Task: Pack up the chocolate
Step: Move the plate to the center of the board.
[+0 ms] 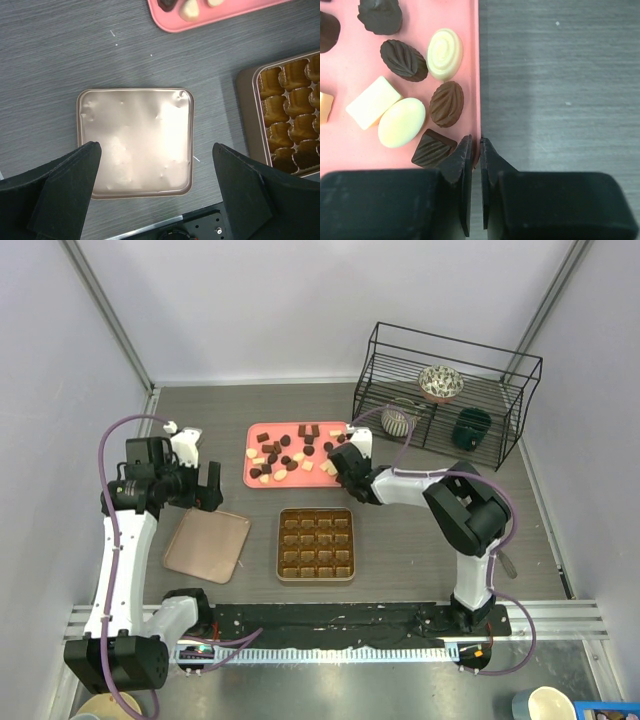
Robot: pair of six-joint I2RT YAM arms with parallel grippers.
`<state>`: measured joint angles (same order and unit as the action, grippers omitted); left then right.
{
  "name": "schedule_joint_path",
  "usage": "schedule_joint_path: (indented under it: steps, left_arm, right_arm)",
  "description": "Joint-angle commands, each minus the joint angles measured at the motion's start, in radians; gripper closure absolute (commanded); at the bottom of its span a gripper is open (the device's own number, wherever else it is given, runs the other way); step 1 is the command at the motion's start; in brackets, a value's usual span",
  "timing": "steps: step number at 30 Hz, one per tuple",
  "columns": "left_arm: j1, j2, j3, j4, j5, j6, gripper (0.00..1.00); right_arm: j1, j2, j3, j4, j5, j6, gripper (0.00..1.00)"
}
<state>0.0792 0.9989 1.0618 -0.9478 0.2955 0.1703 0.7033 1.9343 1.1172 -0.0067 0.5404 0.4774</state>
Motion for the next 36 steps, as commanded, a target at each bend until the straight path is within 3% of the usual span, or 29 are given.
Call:
schedule_joint_path:
  steps: [1, 10, 23, 25, 26, 29, 32, 36]
  left_arm:
    - [0.007, -0.025, 0.026, -0.016, 0.013, 0.026, 0.00]
    - [0.005, -0.020, 0.023, -0.023, 0.039, 0.029, 0.00]
    - [0.007, -0.039, 0.018, -0.077, 0.083, 0.080, 0.00]
    - [0.007, -0.042, 0.015, -0.078, 0.088, 0.086, 0.00]
    - [0.005, -0.042, 0.013, -0.080, 0.090, 0.086, 0.00]
    - [0.005, -0.040, 0.013, -0.083, 0.099, 0.086, 0.00]
    - [0.007, -0.043, 0.015, -0.092, 0.096, 0.097, 0.00]
    - [0.007, -0.049, 0.007, -0.080, 0.100, 0.104, 0.00]
  right_arm:
    - [0.019, -0.060, -0.128, -0.147, 0.003, 0.024, 0.92]
    - [0.081, -0.218, -0.272, -0.237, 0.058, 0.150, 0.94]
    - [0.079, -0.371, -0.366, -0.314, 0.072, 0.191, 0.91]
    - [0.078, -0.379, -0.353, -0.328, 0.070, 0.190, 0.80]
    - [0.076, -0.391, -0.347, -0.332, 0.072, 0.188, 0.64]
    - [0.058, -0.425, -0.306, -0.389, 0.081, 0.187, 0.35]
    - [0.007, -0.504, -0.254, -0.470, 0.101, 0.194, 0.25]
    - [-0.149, -0.576, -0.197, -0.640, 0.107, 0.219, 0.24]
